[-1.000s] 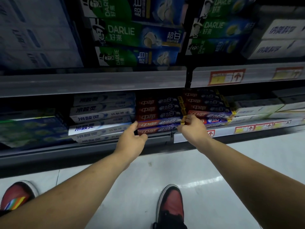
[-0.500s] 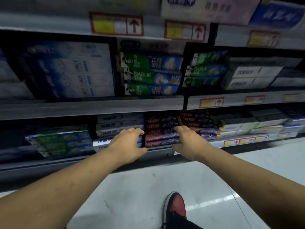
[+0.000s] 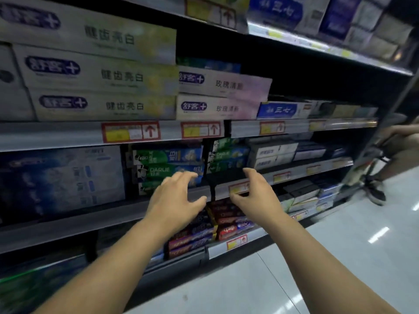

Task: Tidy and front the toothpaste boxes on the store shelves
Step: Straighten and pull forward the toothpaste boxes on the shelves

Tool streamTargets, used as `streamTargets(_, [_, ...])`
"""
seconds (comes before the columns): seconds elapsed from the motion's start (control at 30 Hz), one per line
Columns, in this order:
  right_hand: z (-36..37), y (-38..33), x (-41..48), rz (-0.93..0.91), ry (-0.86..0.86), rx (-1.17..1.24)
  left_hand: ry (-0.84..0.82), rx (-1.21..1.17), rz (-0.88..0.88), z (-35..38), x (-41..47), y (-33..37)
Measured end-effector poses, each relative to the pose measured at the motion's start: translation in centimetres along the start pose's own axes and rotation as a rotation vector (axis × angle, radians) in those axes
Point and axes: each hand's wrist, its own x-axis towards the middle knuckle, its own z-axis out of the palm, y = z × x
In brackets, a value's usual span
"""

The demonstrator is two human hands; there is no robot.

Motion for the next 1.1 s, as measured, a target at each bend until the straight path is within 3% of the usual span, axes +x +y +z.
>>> streamTargets(0.1, [0.1, 0.6, 0.1, 0.02, -0.019, -0.085, -0.051, 0.055, 0.022, 1.3, 0.4, -0.2])
streamTargets(0.3, [0.3, 0.0, 1.1, 0.008, 0.015, -0.15, -0.01, -0.078, -0.015, 1.2, 0.8, -0.2])
streamTargets(0.7, [2.7, -3.9, 0.9, -0.087, -0.022, -0.067, 0.045, -0.171, -0.164, -3.3, -0.7, -2.9])
streamTargets(1.1, [7.2, -6.2, 2.2, 0.009, -0.064, 0.296, 0.074, -0.403, -0.469, -5.3, -0.7, -5.3])
